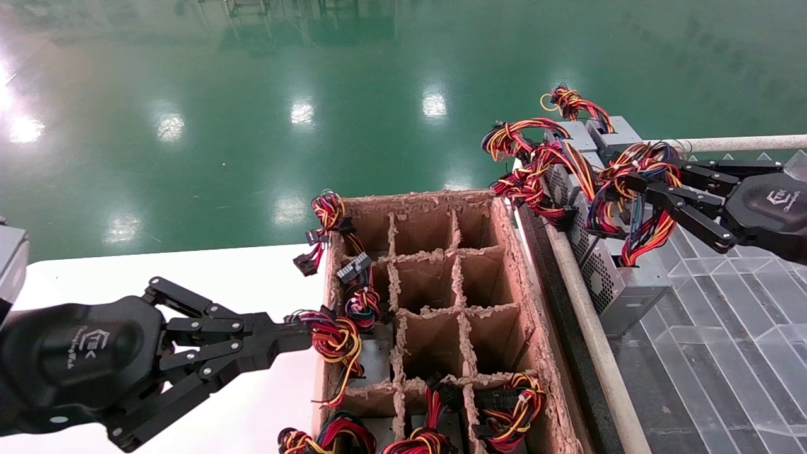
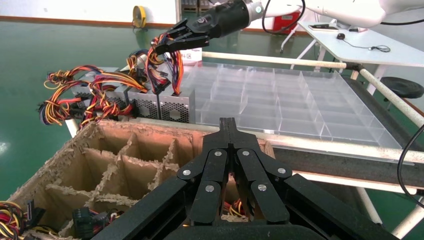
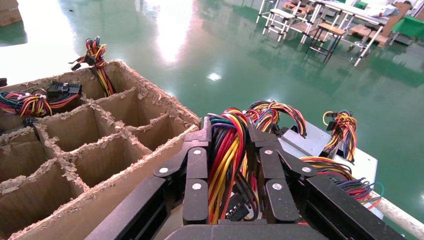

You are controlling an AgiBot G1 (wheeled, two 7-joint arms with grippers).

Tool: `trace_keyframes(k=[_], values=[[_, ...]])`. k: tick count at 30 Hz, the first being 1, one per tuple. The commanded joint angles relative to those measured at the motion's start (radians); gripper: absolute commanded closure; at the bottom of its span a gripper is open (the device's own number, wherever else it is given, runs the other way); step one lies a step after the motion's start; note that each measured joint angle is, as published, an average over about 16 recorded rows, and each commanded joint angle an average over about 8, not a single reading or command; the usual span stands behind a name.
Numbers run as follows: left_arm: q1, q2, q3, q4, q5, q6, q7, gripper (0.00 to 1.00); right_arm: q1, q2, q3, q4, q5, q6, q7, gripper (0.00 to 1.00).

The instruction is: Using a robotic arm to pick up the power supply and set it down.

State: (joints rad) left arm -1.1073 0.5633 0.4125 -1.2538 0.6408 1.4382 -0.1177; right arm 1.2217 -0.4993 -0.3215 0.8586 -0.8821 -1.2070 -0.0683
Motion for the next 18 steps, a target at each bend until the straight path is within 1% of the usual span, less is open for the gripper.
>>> trace_keyframes(k=[1,11,18], values=[[0.000,0.000,0.000,0.000,0.000,0.000,0.000,1.00,0.003,0.000,-0.001,-0.004,-0.001,-0.002,0.001,0.00],[0.000,0.000,0.000,0.000,0.000,0.000,0.000,1.00,0.017,0.010,0.002,0.022,0.007,-0.013,0.022,0.00],[0.000,0.000,0.000,0.000,0.000,0.000,0.000,1.00,0.047,-0.011,0.039,0.034,0.058,0.002,0.012,0.00]])
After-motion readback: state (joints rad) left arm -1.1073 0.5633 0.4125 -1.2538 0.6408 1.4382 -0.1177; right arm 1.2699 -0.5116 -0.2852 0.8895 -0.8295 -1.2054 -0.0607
